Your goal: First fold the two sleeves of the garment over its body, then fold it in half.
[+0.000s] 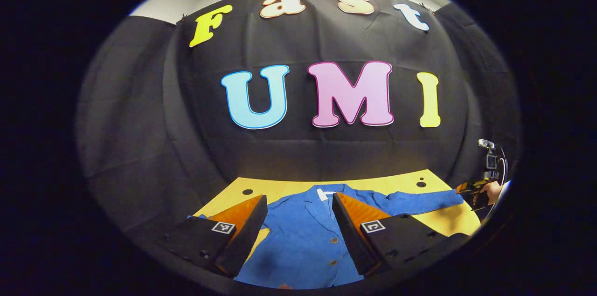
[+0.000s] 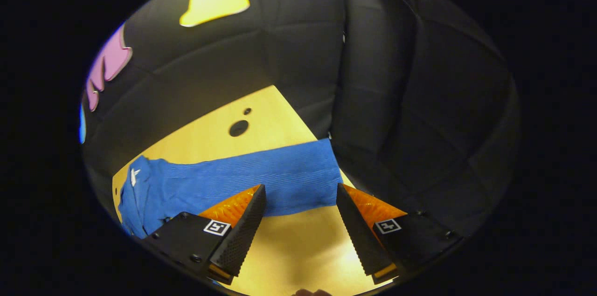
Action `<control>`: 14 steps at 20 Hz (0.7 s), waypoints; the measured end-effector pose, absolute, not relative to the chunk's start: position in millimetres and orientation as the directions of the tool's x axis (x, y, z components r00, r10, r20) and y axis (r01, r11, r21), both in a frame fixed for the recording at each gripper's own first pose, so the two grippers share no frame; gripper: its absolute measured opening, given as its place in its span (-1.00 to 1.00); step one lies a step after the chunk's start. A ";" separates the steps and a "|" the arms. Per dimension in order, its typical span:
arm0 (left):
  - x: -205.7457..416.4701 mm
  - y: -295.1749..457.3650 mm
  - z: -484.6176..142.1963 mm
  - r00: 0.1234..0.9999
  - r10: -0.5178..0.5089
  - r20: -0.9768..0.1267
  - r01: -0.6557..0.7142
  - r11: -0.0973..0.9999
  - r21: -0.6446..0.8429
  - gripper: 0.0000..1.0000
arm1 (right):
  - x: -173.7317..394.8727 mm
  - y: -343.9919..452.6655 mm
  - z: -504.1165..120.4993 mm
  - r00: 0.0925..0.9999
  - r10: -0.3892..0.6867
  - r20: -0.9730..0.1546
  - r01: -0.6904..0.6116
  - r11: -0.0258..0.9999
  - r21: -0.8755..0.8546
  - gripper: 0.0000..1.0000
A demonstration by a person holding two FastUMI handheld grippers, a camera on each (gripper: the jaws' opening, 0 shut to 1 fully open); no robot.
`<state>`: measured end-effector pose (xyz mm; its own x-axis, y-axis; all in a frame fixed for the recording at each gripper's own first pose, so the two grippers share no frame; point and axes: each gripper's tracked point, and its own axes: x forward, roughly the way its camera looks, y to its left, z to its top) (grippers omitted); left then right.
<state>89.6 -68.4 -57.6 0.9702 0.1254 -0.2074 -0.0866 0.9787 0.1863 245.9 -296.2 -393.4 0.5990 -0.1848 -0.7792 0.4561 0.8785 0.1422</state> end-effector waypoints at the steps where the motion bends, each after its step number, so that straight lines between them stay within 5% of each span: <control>1: 92.6 -73.5 -60.4 0.965 0.132 -0.224 -0.090 0.978 0.190 0.60 | 251.0 -304.0 -406.7 0.587 -0.191 -0.787 0.470 0.872 0.139 0.93; 7: 112.2 -92.2 -81.7 0.947 0.158 -0.280 -0.108 0.976 0.189 0.60 | 262.1 -321.6 -437.9 0.539 -0.260 -0.801 0.492 0.869 0.049 0.90; 8: 115.1 -96.7 -84.9 0.945 0.155 -0.289 -0.105 0.978 0.181 0.61 | 256.9 -313.8 -440.1 0.532 -0.240 -0.812 0.457 0.889 0.037 0.72; 12: 125.9 -117.0 -83.6 0.954 0.100 -0.284 -0.049 0.982 0.182 0.61 | 265.8 -302.0 -435.7 0.524 -0.206 -0.826 0.467 0.881 0.077 -0.87; 13: 127.8 -120.6 -80.3 0.958 0.082 -0.275 -0.030 0.981 0.191 0.61 | 268.1 -301.0 -433.3 0.532 -0.205 -0.822 0.473 0.877 0.087 -0.77; 14: 127.4 -120.5 -77.9 0.961 0.073 -0.266 -0.019 0.979 0.201 0.61 | 269.4 -297.3 -433.0 0.532 -0.207 -0.821 0.484 0.870 0.094 -0.88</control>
<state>127.4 -120.5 -77.9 0.9613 0.0731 -0.2656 -0.0190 0.9795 0.2007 269.4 -297.3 -433.0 0.5318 -0.2070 -0.8211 0.4840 0.8700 0.0942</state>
